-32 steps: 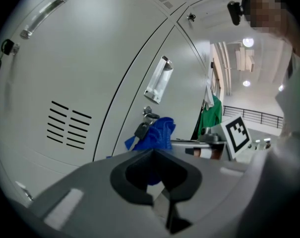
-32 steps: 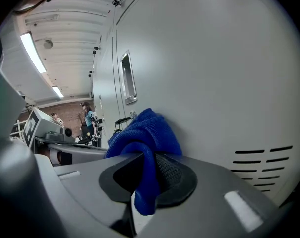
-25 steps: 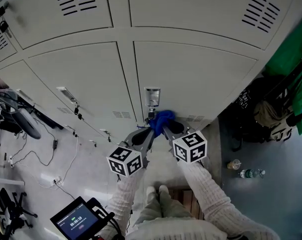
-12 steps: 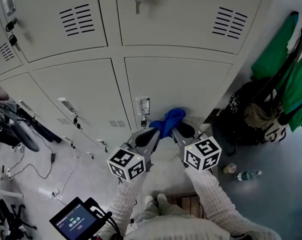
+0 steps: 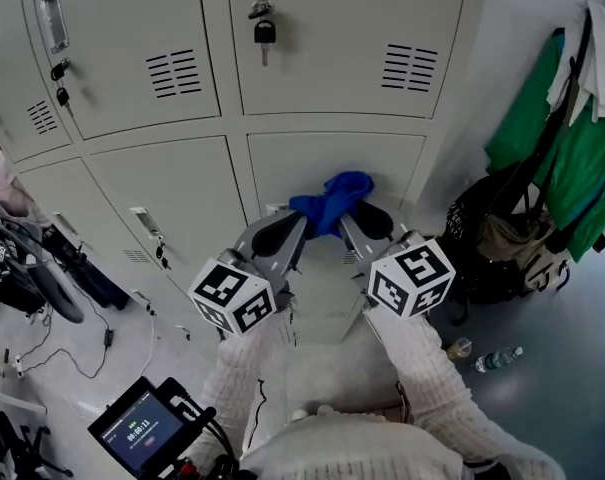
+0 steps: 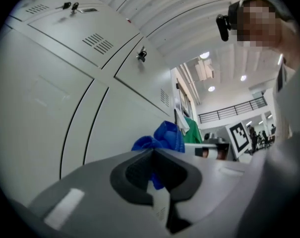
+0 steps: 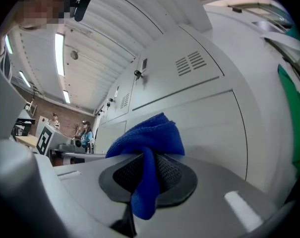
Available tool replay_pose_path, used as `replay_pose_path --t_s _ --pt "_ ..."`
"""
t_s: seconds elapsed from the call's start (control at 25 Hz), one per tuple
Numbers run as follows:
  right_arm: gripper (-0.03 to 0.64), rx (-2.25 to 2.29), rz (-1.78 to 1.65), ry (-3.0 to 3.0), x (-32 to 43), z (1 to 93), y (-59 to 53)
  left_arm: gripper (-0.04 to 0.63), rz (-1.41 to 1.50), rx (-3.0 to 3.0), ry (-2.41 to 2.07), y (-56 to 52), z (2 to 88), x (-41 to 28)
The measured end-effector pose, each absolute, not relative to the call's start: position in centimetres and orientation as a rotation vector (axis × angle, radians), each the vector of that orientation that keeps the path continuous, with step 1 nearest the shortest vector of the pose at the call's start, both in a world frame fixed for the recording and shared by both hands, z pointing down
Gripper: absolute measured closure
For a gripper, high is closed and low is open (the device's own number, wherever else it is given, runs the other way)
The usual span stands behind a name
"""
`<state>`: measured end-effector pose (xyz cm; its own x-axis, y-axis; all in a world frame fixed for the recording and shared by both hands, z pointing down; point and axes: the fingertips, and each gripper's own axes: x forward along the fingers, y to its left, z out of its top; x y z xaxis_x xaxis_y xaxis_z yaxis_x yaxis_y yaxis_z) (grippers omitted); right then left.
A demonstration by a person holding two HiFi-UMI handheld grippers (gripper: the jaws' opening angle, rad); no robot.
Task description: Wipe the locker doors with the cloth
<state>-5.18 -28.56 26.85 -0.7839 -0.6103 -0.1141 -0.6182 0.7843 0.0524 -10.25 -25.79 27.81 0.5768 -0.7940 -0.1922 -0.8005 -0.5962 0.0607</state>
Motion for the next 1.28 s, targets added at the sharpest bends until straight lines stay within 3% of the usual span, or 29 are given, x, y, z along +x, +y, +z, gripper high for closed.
replay_pose_path --t_s 0.44,1.28 --pt "0.568 -0.969 0.253 2.782 -5.8 20.3 -29.8 0.589 0.325 -2.637 1.335 -26.5 21.6 -11.1" --pt "0.568 -1.002 0.145 2.821 -6.1 23.9 -31.2 0.589 0.419 -2.695 1.44 -27.9 24.8 -12.8"
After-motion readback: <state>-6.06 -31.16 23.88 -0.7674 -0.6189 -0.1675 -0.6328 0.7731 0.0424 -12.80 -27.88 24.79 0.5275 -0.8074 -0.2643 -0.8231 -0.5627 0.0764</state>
